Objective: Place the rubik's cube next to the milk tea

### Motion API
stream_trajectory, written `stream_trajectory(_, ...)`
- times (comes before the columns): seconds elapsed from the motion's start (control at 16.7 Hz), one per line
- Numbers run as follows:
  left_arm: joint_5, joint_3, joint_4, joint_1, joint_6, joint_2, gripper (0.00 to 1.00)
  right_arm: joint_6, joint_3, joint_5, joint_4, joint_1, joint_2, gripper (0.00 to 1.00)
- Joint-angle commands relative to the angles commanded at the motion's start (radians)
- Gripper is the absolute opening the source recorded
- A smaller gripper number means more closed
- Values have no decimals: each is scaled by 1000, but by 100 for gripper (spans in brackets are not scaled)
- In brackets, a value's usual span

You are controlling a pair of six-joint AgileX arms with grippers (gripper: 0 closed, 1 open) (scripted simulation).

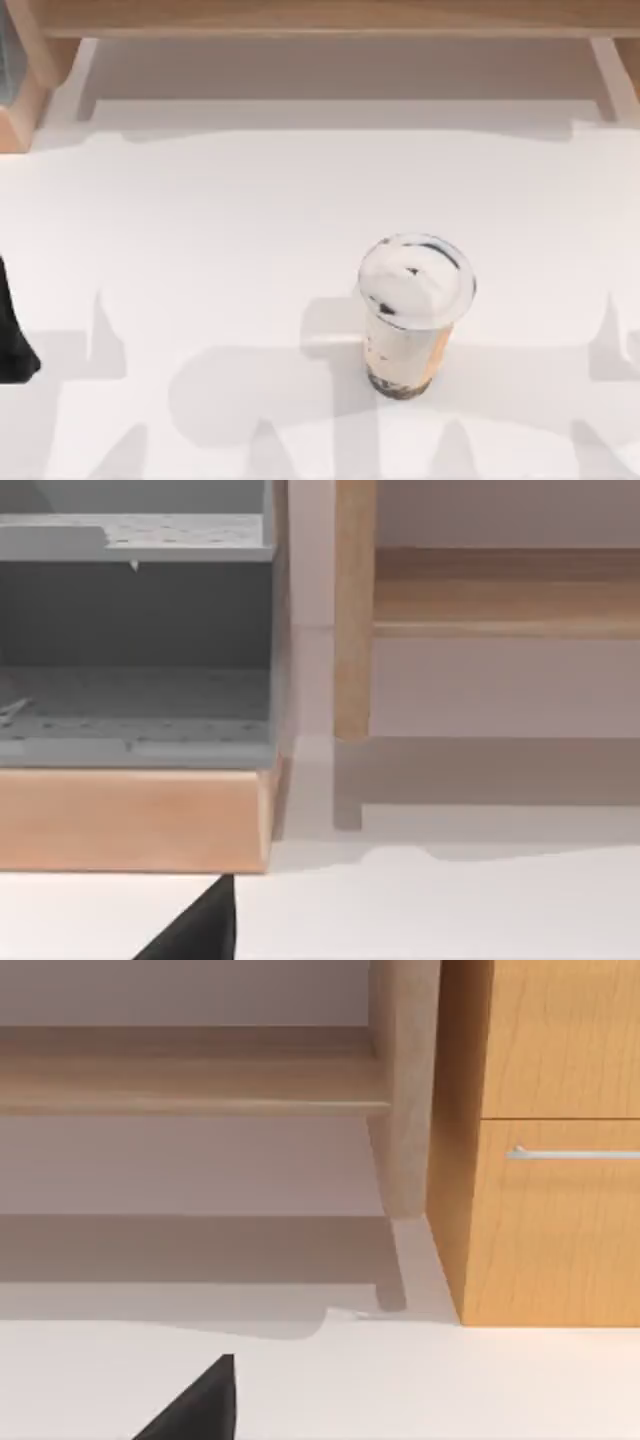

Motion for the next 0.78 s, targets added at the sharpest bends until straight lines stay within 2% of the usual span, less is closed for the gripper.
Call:
stream_trajectory(0.18,-4,10,2,-4,0,9,100,0,0,0,0,0,0,100)
stream_trajectory(0.36,-36,99,11,-40,0,95,100,0,0,0,0,0,0,100)
stream_trajectory(0.54,-97,274,19,-103,3,271,100,0,0,0,0,0,0,100)
stream_trajectory(0.78,-206,598,34,-217,7,611,100,0,0,0,0,0,0,100)
